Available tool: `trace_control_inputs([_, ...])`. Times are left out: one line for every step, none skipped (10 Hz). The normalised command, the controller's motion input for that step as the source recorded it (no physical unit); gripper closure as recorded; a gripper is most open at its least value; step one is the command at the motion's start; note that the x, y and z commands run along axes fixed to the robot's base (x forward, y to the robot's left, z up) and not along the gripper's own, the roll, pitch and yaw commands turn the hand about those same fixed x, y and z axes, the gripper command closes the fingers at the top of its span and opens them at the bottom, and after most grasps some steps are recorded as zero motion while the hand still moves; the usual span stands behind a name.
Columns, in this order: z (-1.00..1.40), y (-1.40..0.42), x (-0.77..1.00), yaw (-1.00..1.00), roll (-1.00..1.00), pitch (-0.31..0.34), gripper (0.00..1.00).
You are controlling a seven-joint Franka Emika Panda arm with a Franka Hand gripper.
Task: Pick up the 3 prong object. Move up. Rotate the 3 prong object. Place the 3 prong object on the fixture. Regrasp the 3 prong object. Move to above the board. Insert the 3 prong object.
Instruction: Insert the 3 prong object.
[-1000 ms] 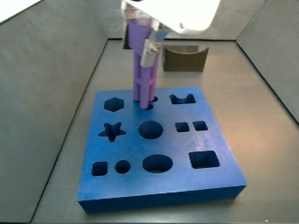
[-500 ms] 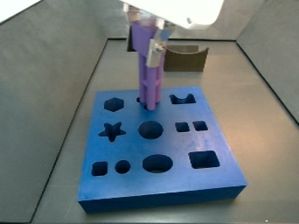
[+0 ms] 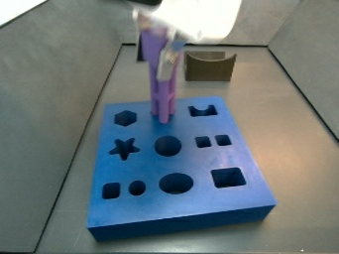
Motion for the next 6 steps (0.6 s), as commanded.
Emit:
trace_control_inputs([-0.44,-0.06,0.07,0.03,-0.12,0.0,1.0])
trace_control_inputs([-0.75,-0.09,0.21,0.03,-0.05,0.003,1.0])
trace_control_inputs([-0.69,-0.15,0.2,0.0,0.04,0.0,1.0])
trace_control_inputs([-0.29,-0.14,0.17,-0.04,0.0,0.001,1.0])
trace_control_inputs([-0.16,-0.07,0.19,-0.03,-0.01,0.0,1.0])
trace_control_inputs([0.0,-0.23,0.12,0.0,0.14,0.104,1.0])
